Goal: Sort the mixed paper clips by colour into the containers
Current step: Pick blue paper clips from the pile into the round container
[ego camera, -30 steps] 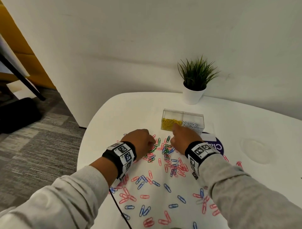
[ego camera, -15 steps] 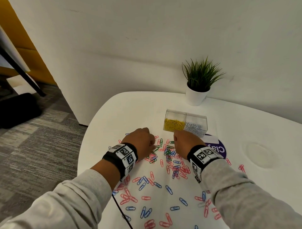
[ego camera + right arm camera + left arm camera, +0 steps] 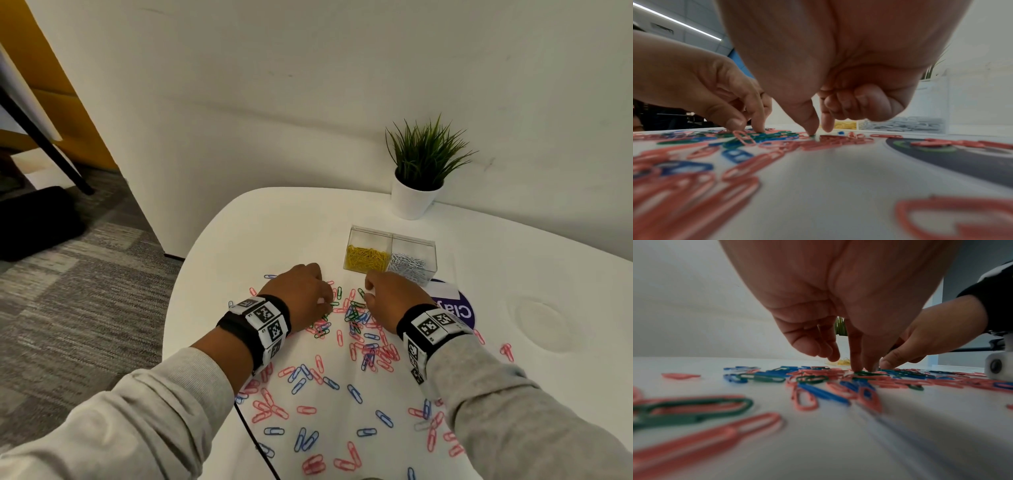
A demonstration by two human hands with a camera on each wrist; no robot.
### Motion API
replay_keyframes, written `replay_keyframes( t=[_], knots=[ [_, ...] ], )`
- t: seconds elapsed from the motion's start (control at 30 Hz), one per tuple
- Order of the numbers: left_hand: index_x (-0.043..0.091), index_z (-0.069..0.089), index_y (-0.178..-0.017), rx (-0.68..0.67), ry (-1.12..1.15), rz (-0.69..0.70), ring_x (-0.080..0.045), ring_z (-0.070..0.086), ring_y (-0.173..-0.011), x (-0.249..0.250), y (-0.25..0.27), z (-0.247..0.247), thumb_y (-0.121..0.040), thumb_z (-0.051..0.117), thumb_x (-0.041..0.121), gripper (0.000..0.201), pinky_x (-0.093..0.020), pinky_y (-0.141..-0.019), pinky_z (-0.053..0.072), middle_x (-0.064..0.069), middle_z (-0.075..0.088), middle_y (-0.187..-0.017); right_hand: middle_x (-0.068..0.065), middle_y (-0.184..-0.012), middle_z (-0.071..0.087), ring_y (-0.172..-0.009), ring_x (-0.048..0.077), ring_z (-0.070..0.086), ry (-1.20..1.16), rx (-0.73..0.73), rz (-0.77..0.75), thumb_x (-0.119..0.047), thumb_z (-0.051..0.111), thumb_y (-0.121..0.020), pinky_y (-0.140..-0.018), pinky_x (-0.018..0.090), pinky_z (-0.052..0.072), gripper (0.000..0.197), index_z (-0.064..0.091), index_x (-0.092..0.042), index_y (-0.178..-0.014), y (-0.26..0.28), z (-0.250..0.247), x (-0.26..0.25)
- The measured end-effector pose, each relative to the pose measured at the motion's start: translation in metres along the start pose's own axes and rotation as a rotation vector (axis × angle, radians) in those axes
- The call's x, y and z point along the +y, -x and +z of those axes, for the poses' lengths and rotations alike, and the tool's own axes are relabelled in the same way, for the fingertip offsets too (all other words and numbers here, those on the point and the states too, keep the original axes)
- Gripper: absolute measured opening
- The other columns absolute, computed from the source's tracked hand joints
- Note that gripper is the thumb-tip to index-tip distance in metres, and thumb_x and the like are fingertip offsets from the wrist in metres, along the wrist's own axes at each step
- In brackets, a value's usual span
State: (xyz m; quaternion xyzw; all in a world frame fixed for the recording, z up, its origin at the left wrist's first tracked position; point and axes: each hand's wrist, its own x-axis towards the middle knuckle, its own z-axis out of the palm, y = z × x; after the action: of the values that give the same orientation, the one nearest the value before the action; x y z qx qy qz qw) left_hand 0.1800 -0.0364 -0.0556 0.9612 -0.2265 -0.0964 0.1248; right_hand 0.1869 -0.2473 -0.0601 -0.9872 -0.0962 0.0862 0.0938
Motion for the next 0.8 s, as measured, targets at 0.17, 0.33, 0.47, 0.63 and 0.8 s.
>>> replay_keyframes(
  t=[0.17,0.33,0.47,0.63,0.8],
  knots=[
    [0.026,0.067,-0.093,-0.027,-0.035,-0.029,-0.019,0.052,-0.098,0.0,-0.004,0.005,-0.091,0.055,0.032,0.013,-0.04,-0.082,0.051,0.005,0.049,-0.1,0.002,-0.101,0.062,-0.088,0.02,0.058,0.016,-0.039,-0.027,-0.017,0.05,-0.095,-0.081,0.036,0.052,0.014,0.056,-0.019,-0.107,-0.001,0.0,-0.004],
    [0.027,0.056,-0.083,-0.051,-0.032,-0.061,-0.019,0.054,-0.092,0.0,-0.004,0.006,-0.085,0.053,0.026,0.003,-0.038,-0.08,0.052,0.004,0.05,-0.097,0.002,-0.1,0.062,-0.091,0.02,0.059,-0.004,-0.108,0.028,-0.02,0.053,-0.092,-0.079,0.032,0.05,0.016,0.059,-0.014,-0.105,-0.005,-0.003,-0.005],
    [0.025,0.053,-0.085,-0.079,-0.041,-0.075,-0.02,0.053,-0.091,0.002,-0.002,0.004,-0.083,0.055,0.03,0.006,-0.039,-0.079,0.052,0.002,0.05,-0.097,-0.004,-0.09,0.054,-0.086,0.017,0.055,0.027,-0.132,0.058,-0.028,0.054,-0.089,-0.071,0.029,0.043,0.019,0.056,-0.017,-0.104,-0.007,-0.004,-0.004],
    [0.021,0.052,-0.09,0.045,0.063,-0.064,-0.02,0.054,-0.086,0.005,0.003,-0.003,-0.086,0.053,0.026,0.007,-0.033,-0.072,0.046,0.002,0.052,-0.092,-0.004,-0.079,0.052,-0.076,0.017,0.055,0.099,-0.155,0.039,-0.037,0.057,-0.086,-0.067,0.03,0.047,0.018,0.052,-0.02,-0.085,-0.005,-0.008,-0.008],
    [0.029,0.05,-0.119,0.054,0.108,-0.102,-0.018,0.052,-0.088,0.004,0.008,-0.008,-0.093,0.047,0.021,0.028,-0.029,-0.07,0.036,0.006,0.05,-0.106,0.003,-0.07,0.049,-0.061,0.015,0.045,-0.244,-0.014,0.049,-0.022,0.057,-0.087,-0.059,0.029,0.042,0.019,0.047,-0.015,-0.073,0.008,-0.024,0.004]
  ],
)
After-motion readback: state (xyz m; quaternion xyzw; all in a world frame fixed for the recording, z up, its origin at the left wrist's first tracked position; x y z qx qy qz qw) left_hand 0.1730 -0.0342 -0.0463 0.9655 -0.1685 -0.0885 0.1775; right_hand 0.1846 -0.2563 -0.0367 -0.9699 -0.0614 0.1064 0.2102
